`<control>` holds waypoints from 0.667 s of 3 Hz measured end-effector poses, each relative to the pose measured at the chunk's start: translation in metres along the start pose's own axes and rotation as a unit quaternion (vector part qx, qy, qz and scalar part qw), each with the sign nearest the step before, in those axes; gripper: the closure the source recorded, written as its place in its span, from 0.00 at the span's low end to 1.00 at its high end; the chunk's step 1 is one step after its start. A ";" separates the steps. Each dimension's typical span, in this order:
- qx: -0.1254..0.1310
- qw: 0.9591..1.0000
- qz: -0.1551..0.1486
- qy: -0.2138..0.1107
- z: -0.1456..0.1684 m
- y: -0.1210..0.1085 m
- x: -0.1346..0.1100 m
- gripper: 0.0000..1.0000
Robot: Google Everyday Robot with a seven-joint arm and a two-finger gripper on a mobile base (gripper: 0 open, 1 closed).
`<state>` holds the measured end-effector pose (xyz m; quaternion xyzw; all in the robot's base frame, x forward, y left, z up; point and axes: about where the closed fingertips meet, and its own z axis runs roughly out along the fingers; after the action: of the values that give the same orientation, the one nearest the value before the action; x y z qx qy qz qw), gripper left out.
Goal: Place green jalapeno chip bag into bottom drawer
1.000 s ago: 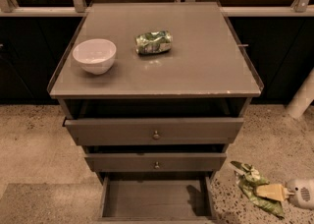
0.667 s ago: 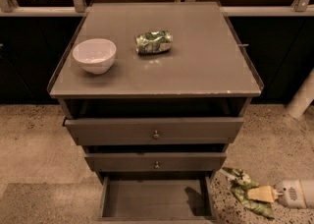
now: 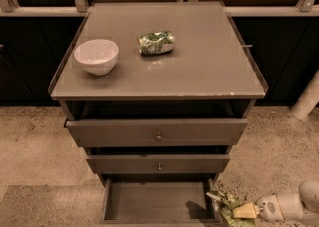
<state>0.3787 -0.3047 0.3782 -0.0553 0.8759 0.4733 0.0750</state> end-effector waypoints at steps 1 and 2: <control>0.000 1.000 0.000 0.000 0.000 0.000 0.000 1.00; -0.023 1.000 0.003 0.005 0.019 -0.011 -0.008 1.00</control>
Offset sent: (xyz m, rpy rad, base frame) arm 0.0330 0.0249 -0.0493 0.1226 0.0286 0.0297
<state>0.3898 -0.2940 0.3603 -0.0565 0.8652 0.4935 0.0681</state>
